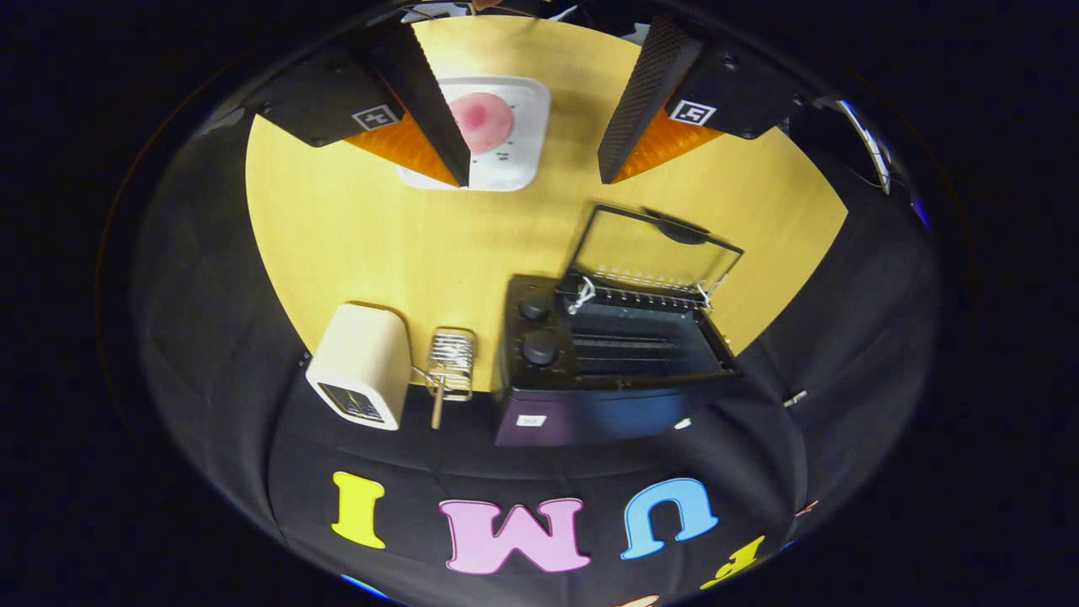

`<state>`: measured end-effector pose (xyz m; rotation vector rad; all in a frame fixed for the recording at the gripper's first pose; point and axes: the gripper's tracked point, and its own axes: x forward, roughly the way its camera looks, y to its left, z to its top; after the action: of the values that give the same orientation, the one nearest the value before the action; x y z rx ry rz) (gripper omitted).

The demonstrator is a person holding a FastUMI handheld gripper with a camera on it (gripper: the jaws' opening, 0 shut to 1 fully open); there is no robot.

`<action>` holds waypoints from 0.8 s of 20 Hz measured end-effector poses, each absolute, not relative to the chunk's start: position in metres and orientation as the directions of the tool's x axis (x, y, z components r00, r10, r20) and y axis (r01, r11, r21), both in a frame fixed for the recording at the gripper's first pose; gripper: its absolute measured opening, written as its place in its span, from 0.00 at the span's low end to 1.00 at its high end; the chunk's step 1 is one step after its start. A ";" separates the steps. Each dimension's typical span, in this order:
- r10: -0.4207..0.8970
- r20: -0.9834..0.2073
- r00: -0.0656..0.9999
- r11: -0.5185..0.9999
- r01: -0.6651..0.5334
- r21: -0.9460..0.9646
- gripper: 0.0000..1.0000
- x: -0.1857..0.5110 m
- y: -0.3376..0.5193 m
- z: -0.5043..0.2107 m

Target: Open the toaster oven, put the food inside, and close the toaster oven door.

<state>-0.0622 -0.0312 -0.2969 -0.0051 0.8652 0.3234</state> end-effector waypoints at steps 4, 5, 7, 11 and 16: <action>0.240 -0.779 0.580 0.960 -0.264 0.099 1.00 -0.056 -0.079 -0.317; 0.242 -0.789 0.565 0.959 -0.263 0.105 1.00 -0.056 -0.087 -0.321; 0.253 -0.817 0.518 0.954 -0.273 0.123 1.00 -0.058 -0.096 -0.334; 0.277 -0.886 0.372 0.942 -0.288 0.174 1.00 -0.072 -0.109 -0.367; 0.251 -0.941 0.226 0.952 -0.233 0.198 0.89 -0.080 -0.128 -0.415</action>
<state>-0.0801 -0.1283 -0.4150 0.0163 1.3004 0.3338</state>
